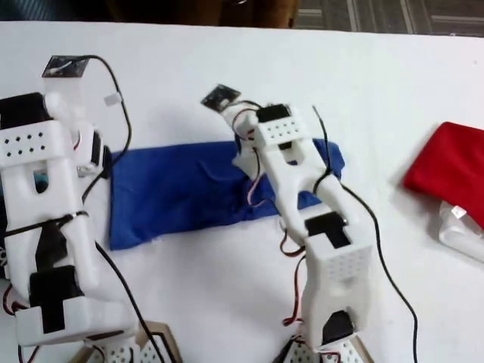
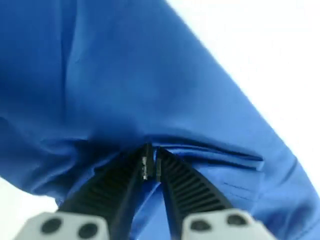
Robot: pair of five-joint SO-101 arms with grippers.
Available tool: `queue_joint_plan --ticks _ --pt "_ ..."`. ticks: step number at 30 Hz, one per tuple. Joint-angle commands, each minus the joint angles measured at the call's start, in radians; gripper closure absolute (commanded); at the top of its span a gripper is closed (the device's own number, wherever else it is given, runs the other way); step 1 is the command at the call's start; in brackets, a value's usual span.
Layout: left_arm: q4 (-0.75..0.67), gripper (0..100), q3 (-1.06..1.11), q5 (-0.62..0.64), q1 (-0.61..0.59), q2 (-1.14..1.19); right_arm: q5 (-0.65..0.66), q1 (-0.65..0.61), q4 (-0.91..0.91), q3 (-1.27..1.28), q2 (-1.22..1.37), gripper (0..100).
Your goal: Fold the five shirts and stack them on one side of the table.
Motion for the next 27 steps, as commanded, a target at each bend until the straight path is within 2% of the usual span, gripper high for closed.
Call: queue_joint_plan --ticks 1,6,12,19,27 --pt "0.008 85 -0.005 -0.008 0.006 -0.044 -0.026 -0.01 0.039 -0.081 -0.002 98.0" --pt "0.008 85 -0.005 -0.008 0.006 -0.044 -0.02 0.005 0.154 -0.149 -0.013 98.0" --pt "0.008 85 -0.005 -0.008 0.006 -0.044 -0.025 0.122 0.364 -0.264 -0.013 98.0" --pt "0.008 85 -0.004 -0.006 0.008 -0.044 -0.02 0.251 0.475 -0.292 -0.001 98.0" --pt "0.008 85 -0.004 -0.003 0.008 -0.044 -0.025 0.166 0.412 -0.132 0.028 98.0"
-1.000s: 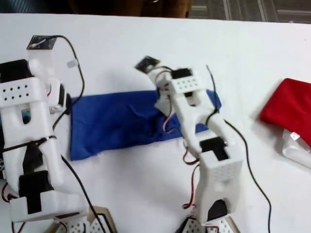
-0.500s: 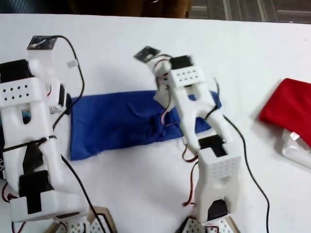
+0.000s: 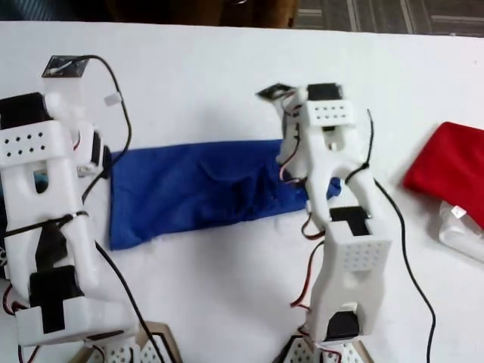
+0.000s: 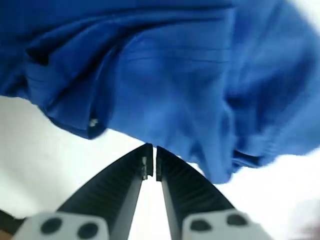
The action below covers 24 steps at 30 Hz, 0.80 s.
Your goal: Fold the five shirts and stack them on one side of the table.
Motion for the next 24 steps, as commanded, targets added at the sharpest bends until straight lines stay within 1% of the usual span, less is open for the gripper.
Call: queue_joint_plan --ticks 1,8,16,20,24 --pt "0.008 85 -0.004 -0.005 0.006 -0.044 -0.011 -0.058 -0.059 0.043 -0.008 98.0" --pt "0.008 85 -0.004 -0.006 0.006 -0.044 -0.012 -0.183 -0.179 0.089 -0.007 98.0" --pt "0.008 85 -0.004 -0.006 0.006 -0.044 -0.012 -0.291 -0.338 0.094 -0.005 98.0" --pt "0.008 85 -0.004 -0.006 0.005 -0.044 -0.012 -0.309 -0.349 0.094 0.004 98.0" --pt "0.008 85 -0.007 -0.006 0.005 -0.044 -0.012 -0.306 -0.348 0.089 0.068 98.0"
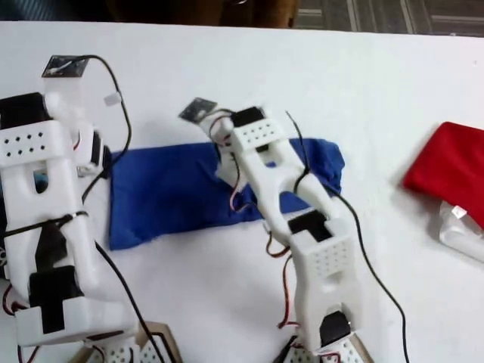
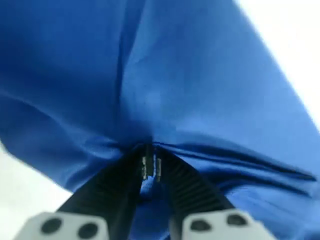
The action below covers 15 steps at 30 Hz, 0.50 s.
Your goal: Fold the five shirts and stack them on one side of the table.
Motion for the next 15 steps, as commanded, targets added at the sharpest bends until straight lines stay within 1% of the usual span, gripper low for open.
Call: queue_joint_plan --ticks 1,3,8,11,15 --pt "0.008 85 -0.008 -0.006 0.005 -0.044 -0.008 -0.002 -0.002 -0.011 0.016 98.0" --pt "0.009 85 -0.008 -0.006 0.005 -0.044 -0.008 -0.001 0.015 -0.037 0.001 98.0" --pt "0.009 85 -0.005 -0.006 0.005 -0.044 -0.008 0.027 0.12 -0.157 -0.099 98.0" --pt "0.009 85 -0.005 -0.006 0.005 -0.044 -0.008 0.082 0.179 -0.167 -0.137 98.0" --pt "0.009 85 -0.004 -0.006 0.005 -0.044 -0.008 0.186 0.262 -0.166 -0.154 98.0"
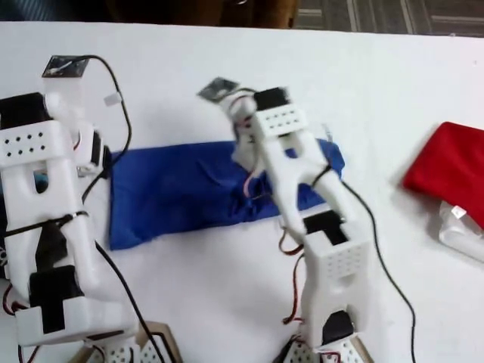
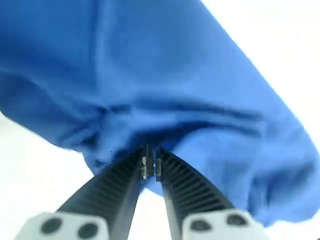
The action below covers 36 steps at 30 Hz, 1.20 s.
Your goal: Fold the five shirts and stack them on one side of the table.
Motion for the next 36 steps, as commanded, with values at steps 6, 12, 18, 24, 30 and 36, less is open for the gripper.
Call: queue_joint_plan --ticks 6,12,18,24,30,36 --pt "0.009 85 -0.004 -0.003 0.005 -0.044 -0.006 0.137 0.081 0.025 -0.062 98.0" --pt "0.009 85 -0.005 -0.003 0.005 -0.044 -0.006 0.035 -0.036 0.201 -0.05 98.0" --pt "0.011 85 -0.005 -0.006 0.005 -0.044 -0.006 -0.082 -0.168 0.245 -0.008 98.0" --pt "0.011 85 -0.008 -0.006 0.005 -0.044 -0.006 -0.108 -0.22 0.193 0.051 98.0" --pt "0.009 85 -0.004 -0.006 0.005 -0.044 -0.006 -0.107 -0.222 0.121 0.143 98.0" --pt "0.009 85 -0.007 -0.006 0.005 -0.044 -0.006 -0.107 -0.147 0.02 0.185 98.0"
